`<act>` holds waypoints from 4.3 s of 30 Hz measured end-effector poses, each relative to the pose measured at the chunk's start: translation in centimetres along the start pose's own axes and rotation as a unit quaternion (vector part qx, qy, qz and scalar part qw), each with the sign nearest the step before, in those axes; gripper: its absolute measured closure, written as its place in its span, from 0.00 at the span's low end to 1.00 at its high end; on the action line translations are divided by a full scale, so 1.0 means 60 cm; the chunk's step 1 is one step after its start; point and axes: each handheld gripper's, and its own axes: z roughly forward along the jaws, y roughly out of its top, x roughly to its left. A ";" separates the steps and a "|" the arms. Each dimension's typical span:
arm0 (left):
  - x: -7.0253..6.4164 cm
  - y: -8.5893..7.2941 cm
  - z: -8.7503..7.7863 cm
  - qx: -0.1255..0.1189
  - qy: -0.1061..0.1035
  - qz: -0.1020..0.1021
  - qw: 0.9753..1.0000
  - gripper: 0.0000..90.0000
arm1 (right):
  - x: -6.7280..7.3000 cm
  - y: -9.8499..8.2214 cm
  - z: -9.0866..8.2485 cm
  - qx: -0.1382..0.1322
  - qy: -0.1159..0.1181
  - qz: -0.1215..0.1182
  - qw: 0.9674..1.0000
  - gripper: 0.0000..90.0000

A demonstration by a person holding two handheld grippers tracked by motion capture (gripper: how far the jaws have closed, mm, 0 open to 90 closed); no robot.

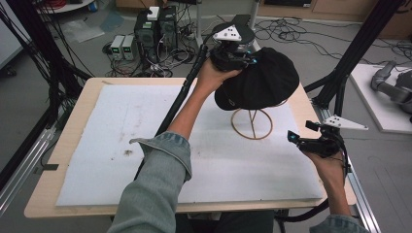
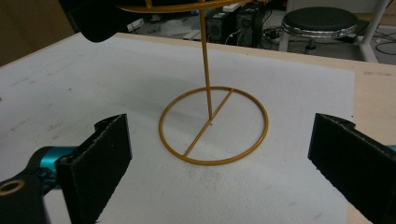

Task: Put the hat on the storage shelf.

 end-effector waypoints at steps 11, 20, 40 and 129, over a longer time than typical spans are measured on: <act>-0.003 -0.013 0.021 0.016 -0.008 -0.001 1.000 0.87 | -0.001 -0.001 0.000 0.000 0.001 0.000 1.000 0.06; -0.001 -0.030 0.030 0.022 -0.010 -0.004 1.000 0.85 | 0.000 0.000 -0.002 0.000 0.001 0.001 1.000 0.06; 0.002 -0.052 0.040 0.051 -0.005 -0.020 0.998 0.74 | -0.001 0.001 -0.003 -0.001 0.002 0.001 1.000 0.06; -0.012 -0.200 -0.372 0.058 0.189 -0.028 0.980 0.31 | 0.007 0.001 0.025 0.015 0.004 -0.009 1.000 0.06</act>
